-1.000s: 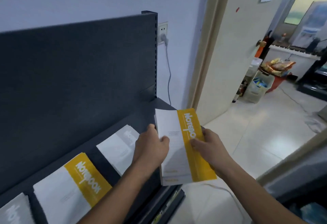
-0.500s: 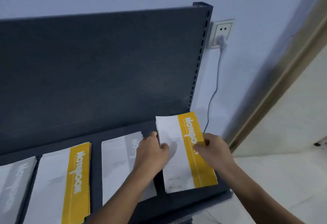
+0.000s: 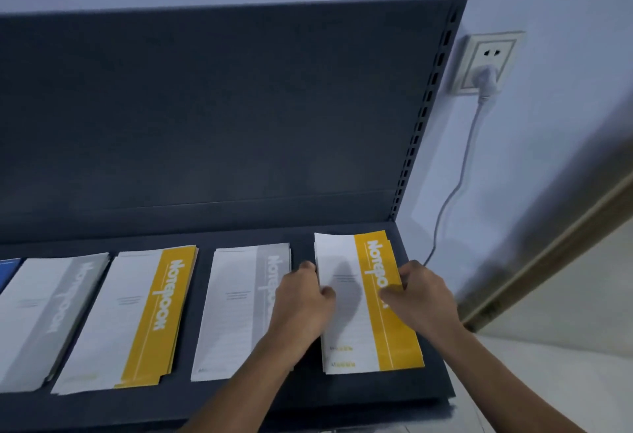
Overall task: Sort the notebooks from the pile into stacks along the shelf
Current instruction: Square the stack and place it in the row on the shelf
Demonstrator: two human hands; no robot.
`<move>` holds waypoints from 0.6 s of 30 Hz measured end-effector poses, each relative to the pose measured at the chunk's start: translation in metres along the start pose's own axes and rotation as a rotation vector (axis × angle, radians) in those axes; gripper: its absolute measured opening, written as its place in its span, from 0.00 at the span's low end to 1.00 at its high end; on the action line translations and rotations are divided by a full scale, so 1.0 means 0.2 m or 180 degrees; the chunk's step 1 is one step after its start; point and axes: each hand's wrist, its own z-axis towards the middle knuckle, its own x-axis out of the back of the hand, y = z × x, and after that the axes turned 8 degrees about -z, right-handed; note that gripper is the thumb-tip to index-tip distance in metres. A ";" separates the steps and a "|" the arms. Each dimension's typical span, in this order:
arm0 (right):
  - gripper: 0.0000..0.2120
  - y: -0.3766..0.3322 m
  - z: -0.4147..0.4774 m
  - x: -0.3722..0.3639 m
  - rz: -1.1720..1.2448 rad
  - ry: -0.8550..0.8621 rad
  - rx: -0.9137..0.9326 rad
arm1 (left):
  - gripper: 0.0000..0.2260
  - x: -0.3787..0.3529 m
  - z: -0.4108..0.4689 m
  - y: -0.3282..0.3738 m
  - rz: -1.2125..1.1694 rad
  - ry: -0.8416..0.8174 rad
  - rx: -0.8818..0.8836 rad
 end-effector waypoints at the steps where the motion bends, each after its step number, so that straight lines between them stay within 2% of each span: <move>1: 0.07 0.00 0.00 0.00 -0.0032 -0.0008 0.0006 | 0.06 0.00 0.00 0.00 0.0003 0.0017 -0.0001; 8: 0.07 0.01 -0.01 -0.03 -0.0207 0.0049 0.0165 | 0.12 0.00 -0.08 0.01 0.0064 0.0143 -0.0215; 15: 0.11 -0.01 -0.05 -0.05 -0.0568 0.0219 0.0241 | 0.09 0.08 -0.12 -0.03 -0.0180 0.0118 -0.0354; 18: 0.13 -0.05 -0.08 -0.05 -0.0870 0.0475 0.0275 | 0.09 0.14 -0.14 -0.04 -0.0268 0.0129 -0.0494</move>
